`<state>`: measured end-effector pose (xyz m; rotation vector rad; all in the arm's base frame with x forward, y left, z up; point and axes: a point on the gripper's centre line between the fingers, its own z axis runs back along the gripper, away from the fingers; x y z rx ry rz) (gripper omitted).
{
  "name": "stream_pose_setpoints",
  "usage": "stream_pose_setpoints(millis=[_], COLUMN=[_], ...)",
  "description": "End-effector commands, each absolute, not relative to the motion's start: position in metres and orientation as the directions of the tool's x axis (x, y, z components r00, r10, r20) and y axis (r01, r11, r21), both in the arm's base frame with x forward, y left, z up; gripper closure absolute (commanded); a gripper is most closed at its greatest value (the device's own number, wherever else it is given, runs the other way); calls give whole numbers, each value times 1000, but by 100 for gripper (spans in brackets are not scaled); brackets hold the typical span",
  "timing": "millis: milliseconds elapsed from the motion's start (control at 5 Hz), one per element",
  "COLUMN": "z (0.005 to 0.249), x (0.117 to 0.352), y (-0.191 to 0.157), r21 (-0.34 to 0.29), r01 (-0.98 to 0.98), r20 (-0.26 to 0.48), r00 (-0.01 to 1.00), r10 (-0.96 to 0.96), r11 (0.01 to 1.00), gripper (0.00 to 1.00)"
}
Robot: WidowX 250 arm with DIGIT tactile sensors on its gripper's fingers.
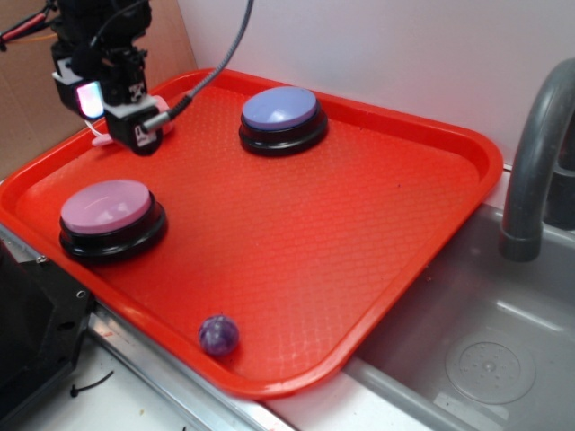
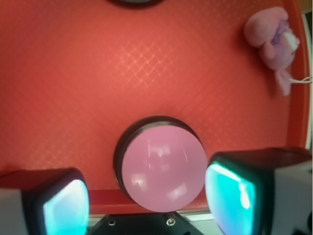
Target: Push the pink button.
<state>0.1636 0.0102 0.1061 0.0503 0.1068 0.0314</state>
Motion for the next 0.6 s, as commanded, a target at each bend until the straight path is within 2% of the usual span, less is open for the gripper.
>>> stream_pose_setpoints(millis=[0, 400], z=[86, 62], x=[159, 161], y=[24, 22], r21=[41, 38], r01=[-6, 13], r20=[-70, -105], r00=[998, 994], r10=[9, -9], r11=[999, 999], gripper=[0, 0])
